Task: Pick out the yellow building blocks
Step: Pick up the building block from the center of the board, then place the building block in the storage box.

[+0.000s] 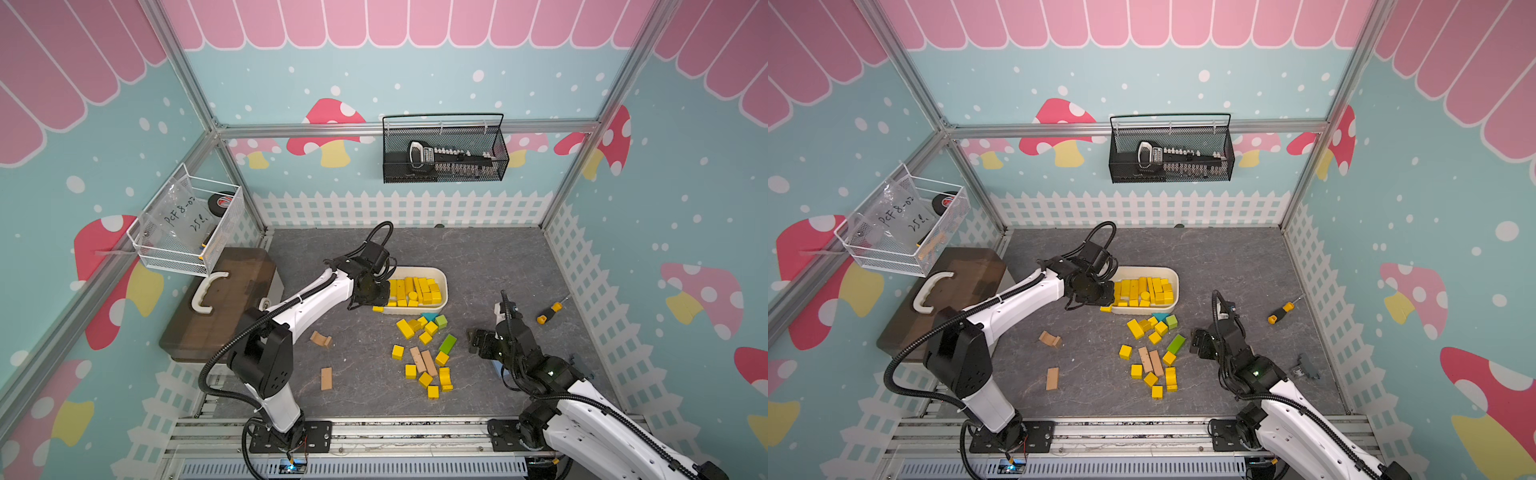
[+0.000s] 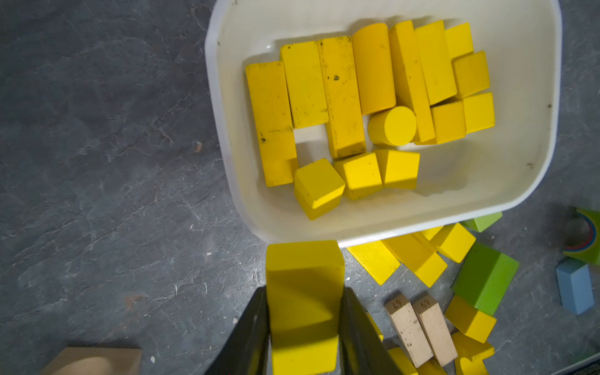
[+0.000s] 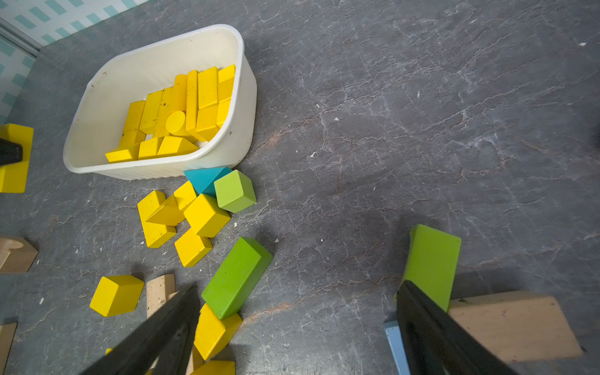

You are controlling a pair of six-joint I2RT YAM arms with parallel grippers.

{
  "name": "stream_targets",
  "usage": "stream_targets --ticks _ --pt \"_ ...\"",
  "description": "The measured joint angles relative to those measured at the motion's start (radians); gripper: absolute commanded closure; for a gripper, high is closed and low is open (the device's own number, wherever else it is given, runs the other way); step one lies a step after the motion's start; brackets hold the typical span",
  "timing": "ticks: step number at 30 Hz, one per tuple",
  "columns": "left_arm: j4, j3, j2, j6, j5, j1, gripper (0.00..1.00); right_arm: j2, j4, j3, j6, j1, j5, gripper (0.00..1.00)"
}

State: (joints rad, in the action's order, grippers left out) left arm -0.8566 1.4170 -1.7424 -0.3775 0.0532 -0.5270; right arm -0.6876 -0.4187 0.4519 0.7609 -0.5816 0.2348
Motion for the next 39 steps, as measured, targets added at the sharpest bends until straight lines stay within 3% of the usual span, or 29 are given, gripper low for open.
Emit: stream_targets --ticks 19,39 --pt "-0.167 0.377 -0.305 0.061 0.029 0.068 0.66 -0.012 0.0 0.0 0.0 0.013 -0.009 0.06" --pt "-0.167 0.406 -0.354 0.093 0.108 0.083 0.67 -0.061 0.0 0.0 0.0 0.019 -0.016 0.06"
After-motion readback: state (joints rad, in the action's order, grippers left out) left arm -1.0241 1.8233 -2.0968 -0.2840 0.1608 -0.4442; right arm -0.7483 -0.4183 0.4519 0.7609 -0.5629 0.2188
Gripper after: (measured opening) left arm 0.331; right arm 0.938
